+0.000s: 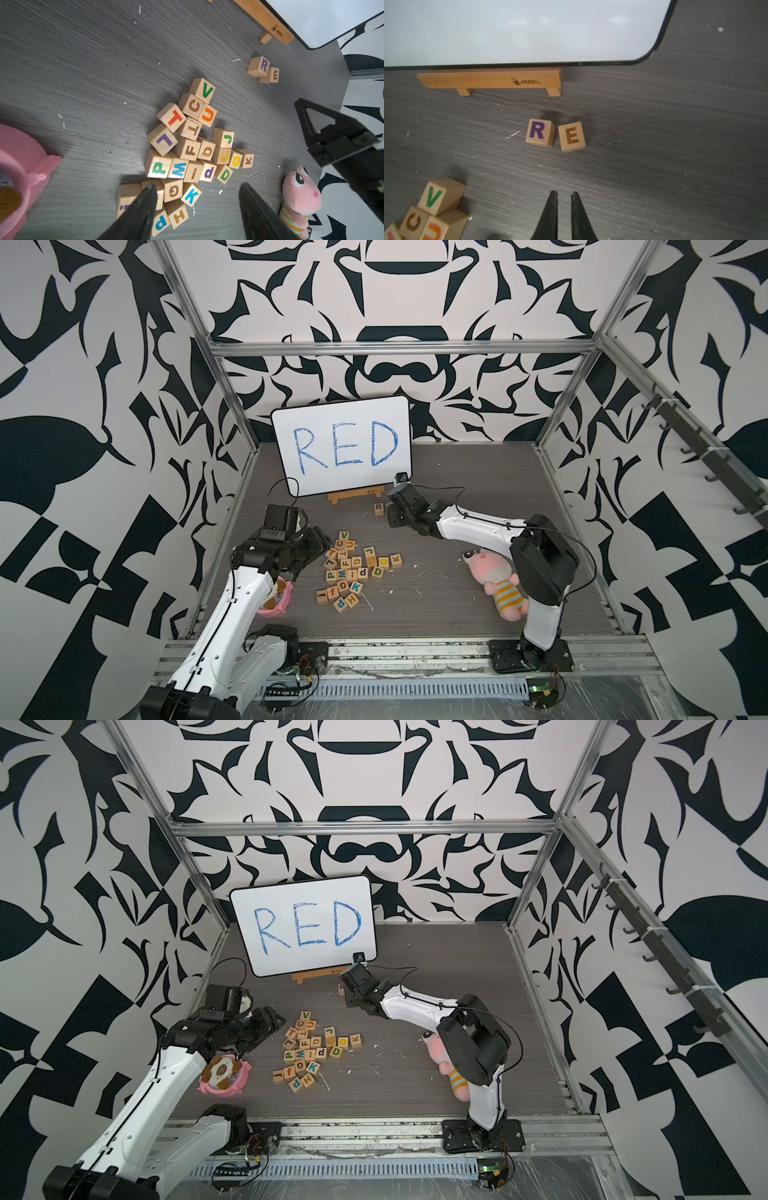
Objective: Assemble the uppercase word "red" with letter blocks
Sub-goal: Pick up the letter block from the center of the board.
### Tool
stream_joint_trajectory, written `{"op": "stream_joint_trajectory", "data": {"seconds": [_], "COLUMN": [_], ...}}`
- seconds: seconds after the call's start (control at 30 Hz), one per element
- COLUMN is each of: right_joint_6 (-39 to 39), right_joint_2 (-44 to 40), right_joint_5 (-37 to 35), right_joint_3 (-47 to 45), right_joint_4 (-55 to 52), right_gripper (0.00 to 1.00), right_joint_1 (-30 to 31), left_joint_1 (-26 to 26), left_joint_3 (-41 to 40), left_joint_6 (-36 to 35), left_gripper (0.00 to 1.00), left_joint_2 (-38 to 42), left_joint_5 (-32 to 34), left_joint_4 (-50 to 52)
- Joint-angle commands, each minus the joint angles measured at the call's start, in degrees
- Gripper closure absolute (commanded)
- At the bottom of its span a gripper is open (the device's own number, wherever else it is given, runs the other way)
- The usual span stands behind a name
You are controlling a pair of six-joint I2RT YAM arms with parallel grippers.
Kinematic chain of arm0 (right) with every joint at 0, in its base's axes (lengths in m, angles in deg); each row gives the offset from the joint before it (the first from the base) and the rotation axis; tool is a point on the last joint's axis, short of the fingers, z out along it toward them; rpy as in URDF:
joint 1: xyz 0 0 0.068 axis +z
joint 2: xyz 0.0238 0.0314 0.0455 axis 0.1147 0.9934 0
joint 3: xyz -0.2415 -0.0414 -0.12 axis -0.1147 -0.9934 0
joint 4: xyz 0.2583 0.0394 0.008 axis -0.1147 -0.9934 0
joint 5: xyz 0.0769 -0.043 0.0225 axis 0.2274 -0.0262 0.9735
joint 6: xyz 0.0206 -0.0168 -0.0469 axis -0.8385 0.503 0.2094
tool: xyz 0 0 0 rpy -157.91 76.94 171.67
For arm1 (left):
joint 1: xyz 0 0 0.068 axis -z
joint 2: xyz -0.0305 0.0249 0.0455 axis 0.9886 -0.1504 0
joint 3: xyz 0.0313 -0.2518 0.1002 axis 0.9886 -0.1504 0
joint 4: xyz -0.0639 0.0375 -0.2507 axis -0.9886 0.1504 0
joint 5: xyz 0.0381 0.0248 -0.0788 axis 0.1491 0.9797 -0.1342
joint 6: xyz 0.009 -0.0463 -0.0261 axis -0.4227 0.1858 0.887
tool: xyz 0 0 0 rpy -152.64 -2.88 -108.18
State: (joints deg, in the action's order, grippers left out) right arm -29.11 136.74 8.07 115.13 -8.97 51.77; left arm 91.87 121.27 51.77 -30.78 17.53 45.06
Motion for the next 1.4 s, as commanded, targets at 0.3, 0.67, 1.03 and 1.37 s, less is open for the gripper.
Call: {"op": "stream_joint_trajectory", "data": {"seconds": [0.3,0.67,1.03,1.37], "right_joint_6": [-0.3,-0.5,-0.1,-4.5], "right_joint_2": [8.9,11.7,7.8,-9.5], "right_joint_5": [1.0,2.0,2.5,1.1], "right_joint_3": [8.0,10.7,8.0,0.0], "right_joint_4": [1.5,1.4,0.8,-8.4], "right_gripper": [0.9,0.9,0.88,0.58], "right_joint_1": [-2.1,-2.4,-2.3,1.9], "left_joint_1": [0.0,0.0,0.0,0.0], "left_joint_3": [0.1,0.1,0.0,0.0], "left_joint_6": [-0.4,-0.4,-0.4,-0.5], "left_gripper": [0.33,0.33,0.33,0.33], "left_joint_2": [-0.2,-0.2,-0.2,0.2], "left_joint_5": [-0.6,-0.5,-0.6,-0.8], "left_joint_4": [0.9,0.9,0.8,0.7]}}
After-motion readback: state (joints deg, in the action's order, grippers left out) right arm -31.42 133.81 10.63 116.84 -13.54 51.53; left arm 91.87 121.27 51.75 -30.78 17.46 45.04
